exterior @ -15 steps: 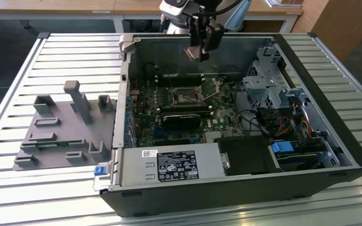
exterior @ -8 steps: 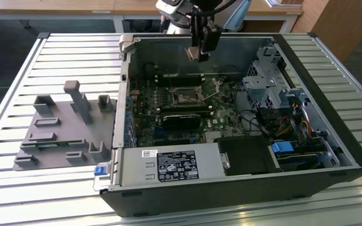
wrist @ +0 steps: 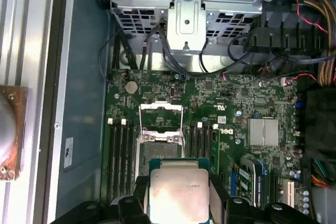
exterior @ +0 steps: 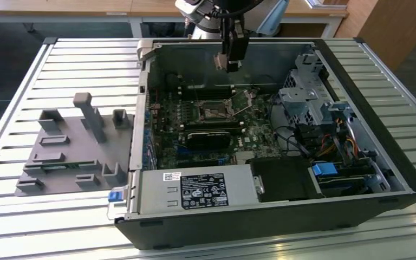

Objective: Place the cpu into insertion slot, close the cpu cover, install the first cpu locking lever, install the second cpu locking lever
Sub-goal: 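Place the cpu into insertion slot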

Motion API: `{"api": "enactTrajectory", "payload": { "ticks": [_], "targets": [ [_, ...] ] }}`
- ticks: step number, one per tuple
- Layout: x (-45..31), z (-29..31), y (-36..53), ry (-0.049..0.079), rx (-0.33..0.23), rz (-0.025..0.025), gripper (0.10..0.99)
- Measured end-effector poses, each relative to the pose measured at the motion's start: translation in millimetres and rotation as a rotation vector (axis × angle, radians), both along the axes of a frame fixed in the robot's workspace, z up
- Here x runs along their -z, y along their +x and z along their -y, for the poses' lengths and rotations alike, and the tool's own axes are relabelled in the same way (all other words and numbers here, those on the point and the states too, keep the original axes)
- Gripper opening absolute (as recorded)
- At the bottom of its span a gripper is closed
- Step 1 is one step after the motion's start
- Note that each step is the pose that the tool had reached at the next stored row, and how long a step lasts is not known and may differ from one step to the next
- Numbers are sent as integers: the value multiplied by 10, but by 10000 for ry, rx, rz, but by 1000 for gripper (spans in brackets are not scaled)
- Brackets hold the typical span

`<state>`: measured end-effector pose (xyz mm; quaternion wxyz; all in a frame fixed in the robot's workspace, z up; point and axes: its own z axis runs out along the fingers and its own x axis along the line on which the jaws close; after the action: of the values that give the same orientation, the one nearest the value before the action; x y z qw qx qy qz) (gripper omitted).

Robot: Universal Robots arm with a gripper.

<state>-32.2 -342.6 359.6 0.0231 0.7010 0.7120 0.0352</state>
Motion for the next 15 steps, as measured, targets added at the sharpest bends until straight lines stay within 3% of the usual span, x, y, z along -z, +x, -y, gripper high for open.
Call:
{"api": "enactTrajectory", "payload": {
  "ticks": [15],
  "targets": [
    [231, -22, 0, 2, 130, 2, 541]
  ]
}}
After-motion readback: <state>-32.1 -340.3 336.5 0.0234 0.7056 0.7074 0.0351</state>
